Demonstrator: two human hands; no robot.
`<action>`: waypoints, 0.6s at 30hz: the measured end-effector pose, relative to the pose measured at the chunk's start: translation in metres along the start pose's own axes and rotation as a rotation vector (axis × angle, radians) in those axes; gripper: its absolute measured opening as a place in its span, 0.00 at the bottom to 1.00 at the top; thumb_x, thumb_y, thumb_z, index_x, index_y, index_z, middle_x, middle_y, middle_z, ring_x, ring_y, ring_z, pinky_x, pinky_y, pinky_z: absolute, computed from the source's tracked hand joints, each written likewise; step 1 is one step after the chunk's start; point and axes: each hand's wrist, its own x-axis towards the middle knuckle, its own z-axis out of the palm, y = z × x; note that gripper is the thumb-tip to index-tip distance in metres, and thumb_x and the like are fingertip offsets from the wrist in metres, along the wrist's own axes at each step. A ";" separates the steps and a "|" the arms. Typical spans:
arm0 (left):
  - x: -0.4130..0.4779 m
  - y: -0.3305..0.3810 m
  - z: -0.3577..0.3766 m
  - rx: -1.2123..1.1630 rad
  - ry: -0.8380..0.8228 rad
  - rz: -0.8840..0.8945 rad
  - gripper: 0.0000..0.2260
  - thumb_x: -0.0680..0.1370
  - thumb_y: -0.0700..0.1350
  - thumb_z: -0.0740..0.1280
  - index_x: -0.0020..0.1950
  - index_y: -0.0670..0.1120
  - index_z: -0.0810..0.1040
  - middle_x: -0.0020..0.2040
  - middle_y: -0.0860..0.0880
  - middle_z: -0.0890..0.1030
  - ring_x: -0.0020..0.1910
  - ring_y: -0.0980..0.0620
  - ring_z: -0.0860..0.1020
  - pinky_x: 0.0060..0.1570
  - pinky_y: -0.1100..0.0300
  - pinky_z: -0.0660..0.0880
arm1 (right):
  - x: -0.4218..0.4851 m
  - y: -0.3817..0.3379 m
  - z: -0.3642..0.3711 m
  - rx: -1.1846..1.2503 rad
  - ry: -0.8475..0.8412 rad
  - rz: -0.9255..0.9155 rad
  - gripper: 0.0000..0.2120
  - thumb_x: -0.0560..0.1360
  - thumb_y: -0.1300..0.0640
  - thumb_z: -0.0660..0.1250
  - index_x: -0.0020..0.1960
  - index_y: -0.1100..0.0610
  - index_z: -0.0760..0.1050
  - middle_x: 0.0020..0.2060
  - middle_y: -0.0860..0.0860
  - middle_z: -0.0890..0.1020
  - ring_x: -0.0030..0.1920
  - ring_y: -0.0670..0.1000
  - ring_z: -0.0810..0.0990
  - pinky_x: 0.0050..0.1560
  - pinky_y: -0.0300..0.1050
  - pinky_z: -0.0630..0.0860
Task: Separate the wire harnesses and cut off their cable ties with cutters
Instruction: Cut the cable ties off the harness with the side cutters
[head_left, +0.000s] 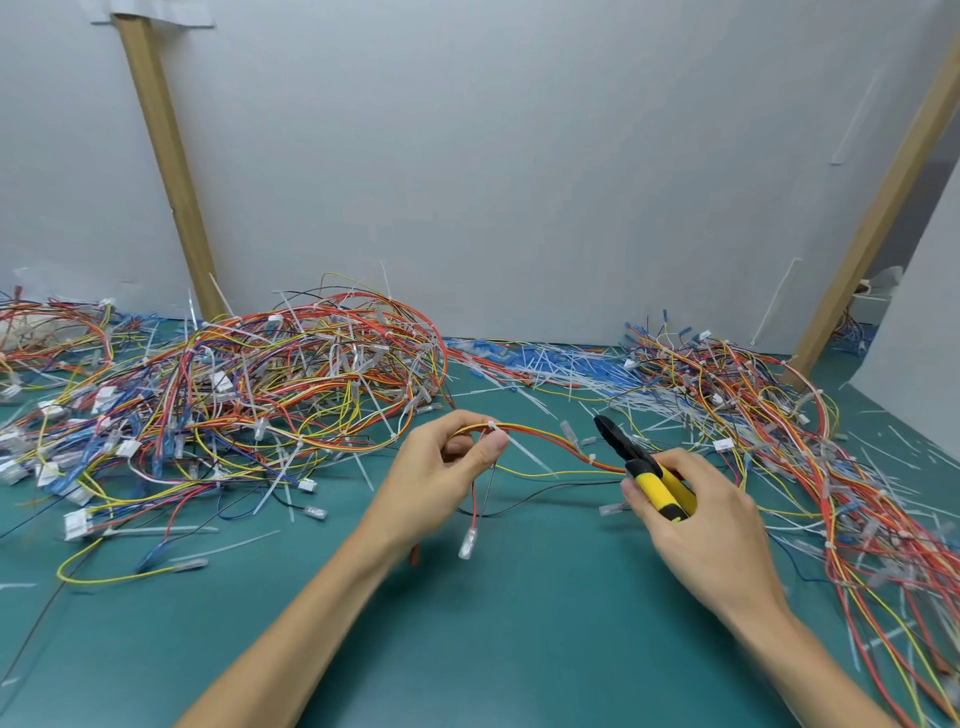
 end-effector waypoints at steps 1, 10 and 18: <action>0.000 -0.001 -0.001 0.043 0.023 0.026 0.09 0.77 0.56 0.71 0.49 0.52 0.82 0.29 0.57 0.59 0.30 0.54 0.58 0.30 0.61 0.57 | -0.001 -0.001 0.000 -0.010 -0.006 -0.004 0.09 0.73 0.44 0.73 0.47 0.44 0.74 0.42 0.41 0.80 0.43 0.50 0.78 0.42 0.51 0.76; 0.001 -0.009 -0.006 0.339 0.142 0.150 0.05 0.79 0.49 0.71 0.44 0.50 0.84 0.23 0.55 0.64 0.26 0.56 0.61 0.28 0.67 0.57 | 0.002 -0.012 -0.014 0.003 -0.087 -0.046 0.16 0.71 0.44 0.75 0.56 0.36 0.75 0.54 0.37 0.76 0.54 0.45 0.75 0.50 0.47 0.71; 0.002 -0.012 -0.011 0.478 0.132 0.311 0.12 0.79 0.48 0.70 0.36 0.51 0.82 0.27 0.61 0.74 0.29 0.62 0.71 0.32 0.72 0.61 | 0.023 -0.042 -0.060 -0.246 0.075 -0.262 0.13 0.68 0.50 0.77 0.48 0.44 0.75 0.39 0.42 0.79 0.37 0.51 0.75 0.38 0.46 0.71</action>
